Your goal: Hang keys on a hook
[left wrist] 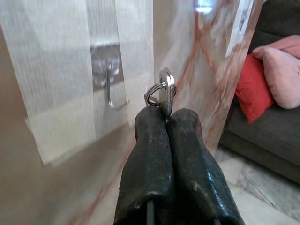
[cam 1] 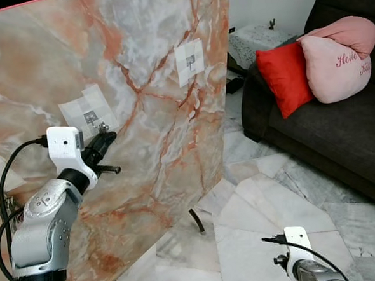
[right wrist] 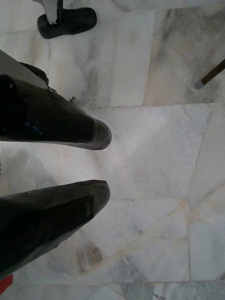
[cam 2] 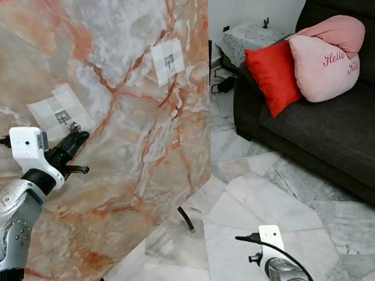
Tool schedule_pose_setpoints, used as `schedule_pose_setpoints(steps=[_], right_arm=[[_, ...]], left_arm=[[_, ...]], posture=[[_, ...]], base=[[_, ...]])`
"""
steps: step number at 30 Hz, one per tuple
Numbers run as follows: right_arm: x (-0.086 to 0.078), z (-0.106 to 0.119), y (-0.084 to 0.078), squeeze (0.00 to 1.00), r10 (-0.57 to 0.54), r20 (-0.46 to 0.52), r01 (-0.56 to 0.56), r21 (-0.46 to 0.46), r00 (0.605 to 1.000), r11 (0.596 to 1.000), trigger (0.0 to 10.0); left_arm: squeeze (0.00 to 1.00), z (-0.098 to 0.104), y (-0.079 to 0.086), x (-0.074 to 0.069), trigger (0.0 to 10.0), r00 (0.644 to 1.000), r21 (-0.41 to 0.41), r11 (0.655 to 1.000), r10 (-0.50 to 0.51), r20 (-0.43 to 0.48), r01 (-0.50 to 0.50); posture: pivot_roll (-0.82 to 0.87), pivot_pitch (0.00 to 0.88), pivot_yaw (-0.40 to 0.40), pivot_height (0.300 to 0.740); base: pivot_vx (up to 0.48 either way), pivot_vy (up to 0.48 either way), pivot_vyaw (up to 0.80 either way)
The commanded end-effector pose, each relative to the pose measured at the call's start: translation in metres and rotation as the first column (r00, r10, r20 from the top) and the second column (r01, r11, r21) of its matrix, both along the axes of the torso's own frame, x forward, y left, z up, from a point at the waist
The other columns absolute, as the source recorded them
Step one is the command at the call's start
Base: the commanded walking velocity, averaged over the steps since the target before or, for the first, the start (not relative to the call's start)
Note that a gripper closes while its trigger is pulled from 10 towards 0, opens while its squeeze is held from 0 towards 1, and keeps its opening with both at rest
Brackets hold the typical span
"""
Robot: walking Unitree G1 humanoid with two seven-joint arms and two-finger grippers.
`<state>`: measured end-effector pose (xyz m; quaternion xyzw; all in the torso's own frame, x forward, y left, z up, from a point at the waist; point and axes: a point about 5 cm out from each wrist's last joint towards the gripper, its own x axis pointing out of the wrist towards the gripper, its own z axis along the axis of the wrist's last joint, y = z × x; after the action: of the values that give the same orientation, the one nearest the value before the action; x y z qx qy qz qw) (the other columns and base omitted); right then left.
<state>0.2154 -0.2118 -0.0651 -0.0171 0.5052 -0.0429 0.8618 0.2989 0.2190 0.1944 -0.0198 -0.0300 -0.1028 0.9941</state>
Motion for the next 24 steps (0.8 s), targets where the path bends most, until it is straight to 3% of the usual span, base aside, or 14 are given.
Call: schedule_pose_setpoints(steps=[1,8,15,24], right_arm=[[0.002,0.001,0.000,0.00,0.005,0.002,-0.005,-0.003,1.000,1.000,10.0],[0.002,0.001,0.000,0.00,0.004,0.003,-0.004,-0.002,1.000,1.000,10.0],[0.003,0.002,0.000,0.00,0.008,0.003,-0.008,-0.003,1.000,1.000,10.0],[0.003,0.002,0.000,0.00,0.008,0.004,-0.008,-0.004,1.000,1.000,10.0]], left_arm=[[0.00,0.001,-0.003,0.004,10.0,1.000,0.008,1.000,-0.002,0.009,0.001],[0.00,0.000,-0.006,0.009,10.0,1.000,-0.001,1.000,-0.014,0.004,0.014],[0.00,-0.005,0.004,0.009,10.0,0.999,-0.010,0.999,0.042,-0.011,-0.042],[0.00,-0.002,0.005,0.013,10.0,0.998,-0.026,0.998,0.056,-0.001,-0.056]], posture=[[-0.03,0.000,-0.019,0.740],[-0.03,0.000,-0.018,0.740],[-0.03,0.000,-0.019,0.740],[-0.03,0.000,-0.019,0.740]], base=[[0.000,0.000,0.00],[0.000,0.000,0.00],[0.000,0.000,0.00],[0.000,0.000,0.00]])
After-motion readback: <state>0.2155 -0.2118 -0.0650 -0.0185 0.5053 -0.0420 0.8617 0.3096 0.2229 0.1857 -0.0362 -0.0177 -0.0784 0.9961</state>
